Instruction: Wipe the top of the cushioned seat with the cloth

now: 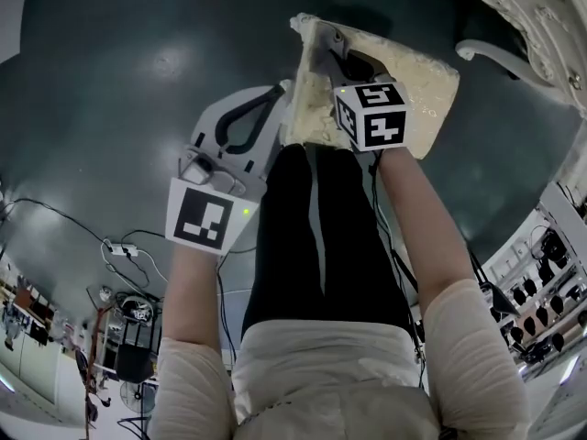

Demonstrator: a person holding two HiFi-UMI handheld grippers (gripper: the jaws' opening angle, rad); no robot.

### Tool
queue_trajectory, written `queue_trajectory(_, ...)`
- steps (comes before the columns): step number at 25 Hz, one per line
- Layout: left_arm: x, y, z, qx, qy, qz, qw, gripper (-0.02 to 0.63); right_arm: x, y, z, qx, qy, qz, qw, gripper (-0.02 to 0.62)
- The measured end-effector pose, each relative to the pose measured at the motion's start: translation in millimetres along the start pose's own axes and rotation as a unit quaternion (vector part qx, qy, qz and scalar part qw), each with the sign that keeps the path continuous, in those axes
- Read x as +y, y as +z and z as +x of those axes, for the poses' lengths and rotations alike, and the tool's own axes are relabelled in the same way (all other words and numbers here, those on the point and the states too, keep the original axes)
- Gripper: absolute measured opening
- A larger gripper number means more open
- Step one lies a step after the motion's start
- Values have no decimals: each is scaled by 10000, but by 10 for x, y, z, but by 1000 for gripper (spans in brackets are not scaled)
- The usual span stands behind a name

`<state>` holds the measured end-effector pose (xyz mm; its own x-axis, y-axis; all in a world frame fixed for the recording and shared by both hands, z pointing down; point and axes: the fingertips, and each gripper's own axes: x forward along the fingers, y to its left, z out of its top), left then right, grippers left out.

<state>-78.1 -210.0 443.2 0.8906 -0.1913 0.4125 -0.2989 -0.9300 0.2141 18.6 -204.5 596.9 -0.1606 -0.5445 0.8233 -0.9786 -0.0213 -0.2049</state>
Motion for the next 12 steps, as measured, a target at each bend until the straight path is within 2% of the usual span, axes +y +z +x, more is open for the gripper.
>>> queue_trajectory(12, -243, -13, 249, 106, 182, -10, 9998, 1, -275, -147, -86, 178, 240, -10, 9996, 28)
